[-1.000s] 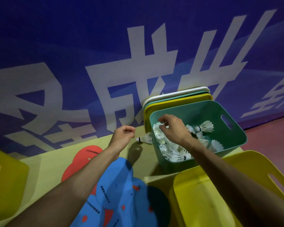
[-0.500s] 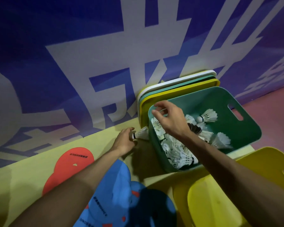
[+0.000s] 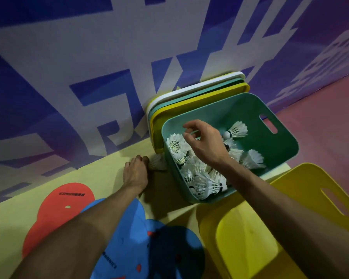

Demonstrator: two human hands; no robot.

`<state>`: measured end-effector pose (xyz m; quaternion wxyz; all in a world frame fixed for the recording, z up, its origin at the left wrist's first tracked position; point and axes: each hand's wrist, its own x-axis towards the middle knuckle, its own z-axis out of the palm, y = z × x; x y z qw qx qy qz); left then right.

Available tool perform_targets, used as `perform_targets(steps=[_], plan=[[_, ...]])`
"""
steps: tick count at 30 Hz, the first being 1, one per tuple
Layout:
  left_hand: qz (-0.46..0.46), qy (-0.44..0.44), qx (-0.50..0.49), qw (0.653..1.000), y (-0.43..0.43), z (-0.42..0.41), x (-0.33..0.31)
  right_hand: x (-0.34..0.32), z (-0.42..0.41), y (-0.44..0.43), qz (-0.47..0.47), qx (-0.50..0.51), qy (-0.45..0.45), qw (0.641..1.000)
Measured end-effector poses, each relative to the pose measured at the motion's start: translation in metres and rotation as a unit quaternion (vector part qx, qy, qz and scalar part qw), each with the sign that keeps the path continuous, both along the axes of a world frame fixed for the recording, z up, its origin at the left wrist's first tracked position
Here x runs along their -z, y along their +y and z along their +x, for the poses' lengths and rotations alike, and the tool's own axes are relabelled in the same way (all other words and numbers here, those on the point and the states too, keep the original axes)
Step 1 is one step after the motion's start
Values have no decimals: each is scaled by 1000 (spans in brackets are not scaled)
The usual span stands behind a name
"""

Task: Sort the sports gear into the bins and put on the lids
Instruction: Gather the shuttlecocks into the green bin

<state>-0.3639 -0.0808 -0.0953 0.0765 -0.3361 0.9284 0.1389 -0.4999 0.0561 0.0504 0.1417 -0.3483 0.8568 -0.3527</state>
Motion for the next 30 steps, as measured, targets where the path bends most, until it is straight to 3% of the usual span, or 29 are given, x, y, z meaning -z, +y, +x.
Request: perform_targets(steps=[3, 7, 11, 22, 30], plan=[[58, 12, -48, 997, 2, 10, -2, -6, 4, 6, 11, -4, -1, 1000], [184, 127, -178, 958, 3, 31, -26, -17, 14, 8, 22, -7, -7, 1000], [237, 242, -206, 918, 11, 47, -70, -34, 38, 6, -4, -17, -9, 1000], [201, 391, -136, 888, 48, 70, -182, -80, 84, 21, -80, -40, -212, 973], [188, 418, -93, 884, 86, 71, -218, -103, 76, 53, -153, -37, -247, 956]])
